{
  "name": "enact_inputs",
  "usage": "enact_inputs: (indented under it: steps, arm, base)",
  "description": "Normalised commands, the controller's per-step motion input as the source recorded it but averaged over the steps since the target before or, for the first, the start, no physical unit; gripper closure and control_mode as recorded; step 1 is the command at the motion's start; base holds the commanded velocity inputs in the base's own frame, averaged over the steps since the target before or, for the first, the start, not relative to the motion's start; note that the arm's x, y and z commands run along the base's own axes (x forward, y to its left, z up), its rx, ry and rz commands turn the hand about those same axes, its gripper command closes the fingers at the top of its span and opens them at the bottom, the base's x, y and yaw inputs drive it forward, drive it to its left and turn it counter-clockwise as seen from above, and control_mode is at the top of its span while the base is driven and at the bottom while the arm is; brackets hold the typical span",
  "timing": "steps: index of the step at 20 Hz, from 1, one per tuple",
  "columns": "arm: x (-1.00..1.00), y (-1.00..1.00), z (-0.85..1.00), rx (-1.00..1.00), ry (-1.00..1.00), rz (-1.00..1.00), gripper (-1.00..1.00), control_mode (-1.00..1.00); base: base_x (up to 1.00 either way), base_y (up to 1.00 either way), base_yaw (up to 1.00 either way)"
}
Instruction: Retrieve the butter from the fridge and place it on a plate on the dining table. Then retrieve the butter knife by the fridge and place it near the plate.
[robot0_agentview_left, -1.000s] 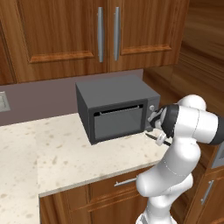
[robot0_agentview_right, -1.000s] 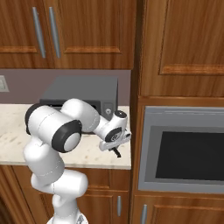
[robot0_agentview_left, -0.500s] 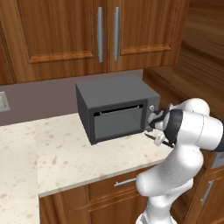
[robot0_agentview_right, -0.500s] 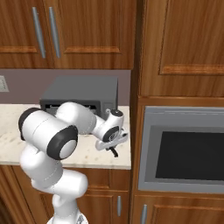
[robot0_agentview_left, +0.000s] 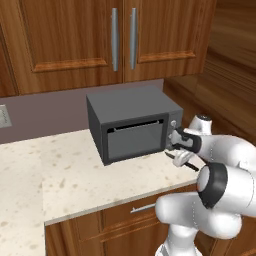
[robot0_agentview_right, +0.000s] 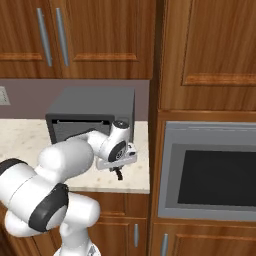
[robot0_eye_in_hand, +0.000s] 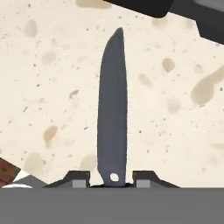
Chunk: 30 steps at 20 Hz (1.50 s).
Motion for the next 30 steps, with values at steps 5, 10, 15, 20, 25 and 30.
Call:
enact_inputs:
  steps: [5, 10, 15, 20, 25, 30]
  arm:
    - [-0.54, 0.29, 0.61, 0.00, 0.00, -0.23, 1.00, -1.00]
    - [-0.14, 0.31, 0.75, -0.02, 0.05, -0.53, 1.00, -1.00]
    - [-0.25, 0.29, 0.35, 0.02, 0.07, -0.49, 1.00, -1.00]
    - [-0.48, 0.20, 0.68, 0.02, 0.00, -0.13, 1.00, -1.00]
    - [-0.53, 0.01, 0.76, 0.01, 0.00, 0.02, 1.00, -1.00]
    - [-0.58, 0.00, 0.86, 0.00, 0.01, 0.10, 1.00, -1.00]
  base:
    - [0.00, 0.00, 0.00]
    - [0.00, 0.00, 0.00]
    - [0.00, 0.00, 0.00]
    - [0.00, 0.00, 0.00]
    - [0.00, 0.00, 0.00]
    - [0.00, 0.00, 0.00]
